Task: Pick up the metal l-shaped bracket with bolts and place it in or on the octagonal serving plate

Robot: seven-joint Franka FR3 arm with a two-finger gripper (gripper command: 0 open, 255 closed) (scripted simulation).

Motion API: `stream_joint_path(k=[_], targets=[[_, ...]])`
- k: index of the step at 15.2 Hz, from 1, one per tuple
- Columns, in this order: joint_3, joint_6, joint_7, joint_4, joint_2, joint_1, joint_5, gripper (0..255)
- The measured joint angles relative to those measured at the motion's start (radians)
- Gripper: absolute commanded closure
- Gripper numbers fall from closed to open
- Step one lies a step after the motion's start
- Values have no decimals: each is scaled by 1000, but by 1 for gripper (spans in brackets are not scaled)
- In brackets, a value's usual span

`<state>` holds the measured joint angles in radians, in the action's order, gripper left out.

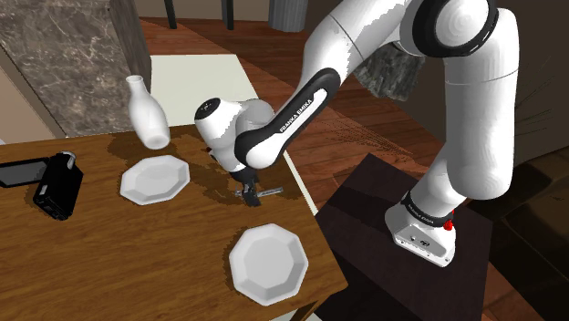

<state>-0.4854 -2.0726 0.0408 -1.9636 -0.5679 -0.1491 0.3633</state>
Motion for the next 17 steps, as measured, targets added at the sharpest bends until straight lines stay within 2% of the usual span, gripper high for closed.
stream_joint_path(k=[1, 11, 17], targets=[[0, 0, 0, 0, 0, 0, 0, 255], [-1, 0, -1, 8, 12, 3, 1, 255], [-19, 43, -17, 0, 49, 13, -27, 255]])
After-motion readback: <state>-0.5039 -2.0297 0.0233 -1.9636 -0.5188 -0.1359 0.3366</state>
